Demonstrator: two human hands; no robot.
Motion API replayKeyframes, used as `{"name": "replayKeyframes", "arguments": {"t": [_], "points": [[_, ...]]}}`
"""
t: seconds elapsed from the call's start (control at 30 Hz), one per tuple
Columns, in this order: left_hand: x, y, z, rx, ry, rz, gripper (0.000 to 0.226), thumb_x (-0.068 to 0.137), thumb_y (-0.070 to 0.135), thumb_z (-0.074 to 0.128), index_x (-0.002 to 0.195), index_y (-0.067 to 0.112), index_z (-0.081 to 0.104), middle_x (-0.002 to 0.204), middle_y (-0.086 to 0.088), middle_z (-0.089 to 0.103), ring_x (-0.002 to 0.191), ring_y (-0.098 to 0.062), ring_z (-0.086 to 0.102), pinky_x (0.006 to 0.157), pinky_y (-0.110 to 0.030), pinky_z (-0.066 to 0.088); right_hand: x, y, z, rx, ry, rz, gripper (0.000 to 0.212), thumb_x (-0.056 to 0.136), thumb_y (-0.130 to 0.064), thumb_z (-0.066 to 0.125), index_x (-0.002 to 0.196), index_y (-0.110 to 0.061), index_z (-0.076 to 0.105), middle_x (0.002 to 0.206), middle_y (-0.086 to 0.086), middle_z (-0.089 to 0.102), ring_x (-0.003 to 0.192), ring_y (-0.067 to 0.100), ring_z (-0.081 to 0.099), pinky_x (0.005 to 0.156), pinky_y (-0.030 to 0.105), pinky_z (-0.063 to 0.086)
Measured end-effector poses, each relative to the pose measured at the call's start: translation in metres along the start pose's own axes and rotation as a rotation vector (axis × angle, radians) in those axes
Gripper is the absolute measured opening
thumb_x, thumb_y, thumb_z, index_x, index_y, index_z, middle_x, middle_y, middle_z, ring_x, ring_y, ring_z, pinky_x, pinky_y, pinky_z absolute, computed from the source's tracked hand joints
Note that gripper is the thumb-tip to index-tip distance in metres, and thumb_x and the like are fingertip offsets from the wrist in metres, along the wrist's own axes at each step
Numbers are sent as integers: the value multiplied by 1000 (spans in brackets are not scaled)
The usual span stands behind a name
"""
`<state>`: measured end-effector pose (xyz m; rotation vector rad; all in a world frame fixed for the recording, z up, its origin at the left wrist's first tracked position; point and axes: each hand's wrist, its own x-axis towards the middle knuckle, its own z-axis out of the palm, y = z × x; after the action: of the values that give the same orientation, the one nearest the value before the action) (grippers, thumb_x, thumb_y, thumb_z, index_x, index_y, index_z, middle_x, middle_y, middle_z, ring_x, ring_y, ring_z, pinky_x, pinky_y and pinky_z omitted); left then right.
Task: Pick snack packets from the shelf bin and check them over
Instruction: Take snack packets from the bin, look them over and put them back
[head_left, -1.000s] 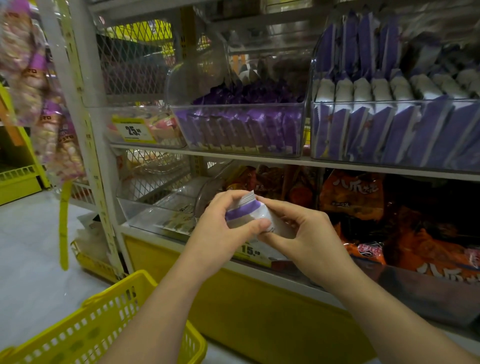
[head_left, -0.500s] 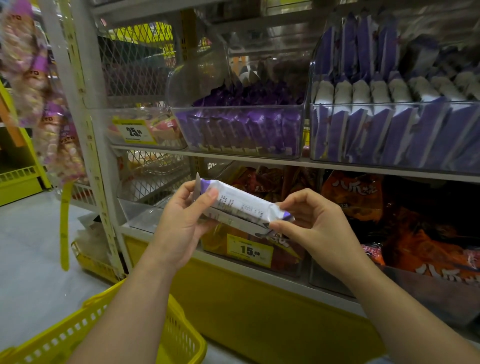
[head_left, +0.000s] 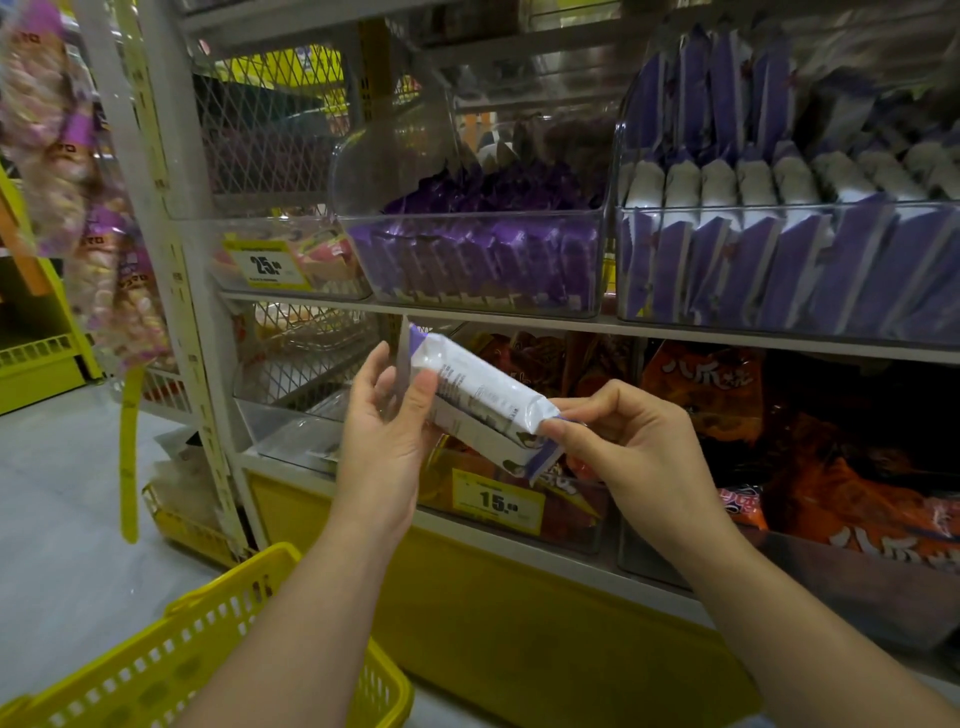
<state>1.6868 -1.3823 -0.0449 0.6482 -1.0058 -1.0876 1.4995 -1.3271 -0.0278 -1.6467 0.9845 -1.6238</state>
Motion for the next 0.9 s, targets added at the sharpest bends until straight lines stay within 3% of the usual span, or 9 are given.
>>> {"name": "replayKeyframes", "arguments": {"t": [0.1,0.2,0.33,0.43,0.53,0.67,0.77,0.9], "points": [[-5,-11,5,132,22,14,91,72,45,80,148,38,30,136,13,48,126,-10,52,104,-43,47,-1,-1,4,28,64,-16,14,76,-8,73,68,-8,62,81,-15,75,79,3,71,58,12,51],[-10,-20,15,222,-32,-28,93,68,40,75,148,42,27,149,6,41,130,-7,49,107,-44,44,-3,0,9,-2,121,-38,14,77,-5,73,69,-9,63,79,-19,74,78,0,71,60,12,52],[-20,-28,29,211,-179,-132,95,61,37,75,145,45,33,142,5,54,126,-14,55,107,-51,42,-4,2,12,-63,162,-52,13,77,-8,76,70,-12,66,84,-19,74,82,0,70,67,17,56],[-24,-27,34,165,-179,-179,98,58,30,76,144,46,33,137,3,58,123,-19,58,107,-52,41,-5,2,12,-68,150,-53,12,76,-7,76,70,-11,68,85,-18,74,82,0,70,65,14,54],[-24,-24,32,103,-143,-234,103,58,21,78,146,44,29,128,0,64,112,-19,65,97,-43,51,-5,2,13,-34,112,-34,14,76,-3,76,68,-11,68,85,-15,75,81,2,71,64,14,54],[-24,-17,29,10,-118,-309,84,79,-5,69,147,27,33,127,-15,63,102,-23,70,81,-35,57,-6,0,16,3,34,-22,15,75,1,76,68,-9,68,85,-13,75,79,2,71,63,12,53],[-22,-11,25,-49,-82,-359,77,79,-6,68,144,22,37,119,-15,68,97,-24,71,72,-33,57,-6,-2,15,51,15,7,15,76,1,75,68,-7,66,85,-10,76,80,6,72,62,15,54],[-20,-6,19,-108,-111,-387,45,82,-1,62,126,8,59,101,-10,74,81,-20,72,64,-30,57,-4,-3,13,147,27,81,14,77,1,72,67,-4,63,82,-7,76,78,7,72,58,15,52]]}}
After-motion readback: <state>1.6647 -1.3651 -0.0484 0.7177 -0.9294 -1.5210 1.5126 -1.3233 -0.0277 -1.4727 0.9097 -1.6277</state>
